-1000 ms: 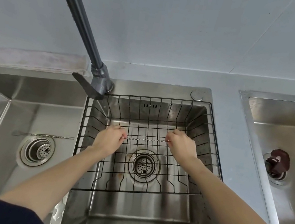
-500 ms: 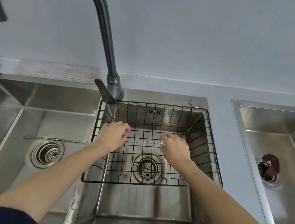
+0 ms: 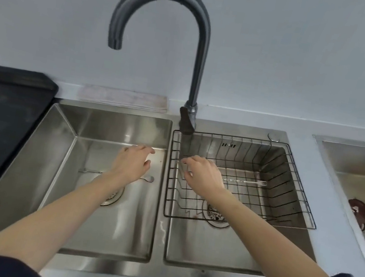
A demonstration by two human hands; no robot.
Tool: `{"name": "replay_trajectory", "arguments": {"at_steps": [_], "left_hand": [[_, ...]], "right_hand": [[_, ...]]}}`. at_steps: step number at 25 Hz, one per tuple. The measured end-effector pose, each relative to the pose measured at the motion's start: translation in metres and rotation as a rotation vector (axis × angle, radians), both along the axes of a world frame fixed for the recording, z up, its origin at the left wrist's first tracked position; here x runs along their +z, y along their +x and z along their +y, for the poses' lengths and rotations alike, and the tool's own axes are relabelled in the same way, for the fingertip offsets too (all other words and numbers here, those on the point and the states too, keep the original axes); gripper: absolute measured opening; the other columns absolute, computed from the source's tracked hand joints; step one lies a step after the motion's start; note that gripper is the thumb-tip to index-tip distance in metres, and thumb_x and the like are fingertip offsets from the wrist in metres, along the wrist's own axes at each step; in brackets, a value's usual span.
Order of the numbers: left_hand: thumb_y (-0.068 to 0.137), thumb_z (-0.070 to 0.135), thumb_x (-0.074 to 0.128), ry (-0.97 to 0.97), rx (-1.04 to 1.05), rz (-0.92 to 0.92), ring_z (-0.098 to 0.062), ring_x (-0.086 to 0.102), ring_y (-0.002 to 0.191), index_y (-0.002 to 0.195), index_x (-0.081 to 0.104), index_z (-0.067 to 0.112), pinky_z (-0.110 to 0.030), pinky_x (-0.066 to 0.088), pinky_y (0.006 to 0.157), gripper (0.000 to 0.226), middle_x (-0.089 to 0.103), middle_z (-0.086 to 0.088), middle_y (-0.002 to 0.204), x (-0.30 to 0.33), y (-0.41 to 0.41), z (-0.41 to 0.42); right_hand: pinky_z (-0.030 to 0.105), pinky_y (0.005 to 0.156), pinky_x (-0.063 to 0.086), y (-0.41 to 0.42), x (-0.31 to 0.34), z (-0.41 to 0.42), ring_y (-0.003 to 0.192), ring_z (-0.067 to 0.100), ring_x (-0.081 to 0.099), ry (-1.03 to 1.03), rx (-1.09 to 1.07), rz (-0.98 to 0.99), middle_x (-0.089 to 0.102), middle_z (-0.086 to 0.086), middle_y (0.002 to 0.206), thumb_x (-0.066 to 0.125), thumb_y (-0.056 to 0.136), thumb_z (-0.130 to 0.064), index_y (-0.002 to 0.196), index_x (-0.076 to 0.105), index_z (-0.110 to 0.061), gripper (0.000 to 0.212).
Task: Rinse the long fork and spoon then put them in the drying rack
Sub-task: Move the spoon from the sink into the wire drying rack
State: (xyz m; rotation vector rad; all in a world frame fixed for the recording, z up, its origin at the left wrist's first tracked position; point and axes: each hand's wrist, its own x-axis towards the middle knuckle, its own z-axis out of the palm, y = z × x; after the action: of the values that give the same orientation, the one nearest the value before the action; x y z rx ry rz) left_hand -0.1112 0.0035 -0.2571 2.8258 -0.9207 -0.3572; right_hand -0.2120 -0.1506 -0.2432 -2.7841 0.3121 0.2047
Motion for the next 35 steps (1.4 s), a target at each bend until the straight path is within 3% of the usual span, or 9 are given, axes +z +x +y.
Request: {"name": "replay_trajectory", "arguments": {"at_steps": [13, 29, 35], "left_hand": [[0.091, 0.019, 0.043, 0.112, 0.006, 0.123, -0.026, 0.045, 0.127, 0.133, 0.042, 0.018, -0.040, 0.034, 0.104, 0.042, 0.048, -0.005, 0.139, -0.034, 0.069, 0.118], [0.091, 0.020, 0.046, 0.172, 0.096, 0.343, -0.028, 0.044, 0.123, 0.129, 0.047, 0.018, -0.042, 0.037, 0.102, 0.038, 0.051, -0.009, 0.131, -0.137, 0.119, 0.142], [0.090, 0.018, 0.048, 0.157, 0.092, 0.338, -0.028, 0.040, 0.124, 0.126, 0.048, 0.017, -0.041, 0.035, 0.103, 0.036, 0.047, -0.008, 0.131, -0.163, 0.126, 0.138]], "right_hand": [[0.036, 0.101, 0.040, 0.067, -0.026, 0.118, 0.123, 0.028, 0.049, 0.037, -0.001, 0.110, 0.054, 0.005, 0.134, 0.042, 0.094, -0.015, 0.131, 0.049, -0.017, 0.038], [0.040, 0.090, 0.046, 0.134, -0.136, 0.121, 0.114, 0.032, 0.053, -0.029, -0.025, 0.410, 0.055, 0.013, 0.125, 0.039, 0.094, -0.010, 0.124, 0.052, -0.009, 0.033], [0.040, 0.096, 0.041, 0.148, -0.167, 0.119, 0.120, 0.031, 0.043, -0.049, -0.022, 0.449, 0.049, 0.014, 0.127, 0.041, 0.092, -0.004, 0.125, 0.048, -0.011, 0.035]]}}
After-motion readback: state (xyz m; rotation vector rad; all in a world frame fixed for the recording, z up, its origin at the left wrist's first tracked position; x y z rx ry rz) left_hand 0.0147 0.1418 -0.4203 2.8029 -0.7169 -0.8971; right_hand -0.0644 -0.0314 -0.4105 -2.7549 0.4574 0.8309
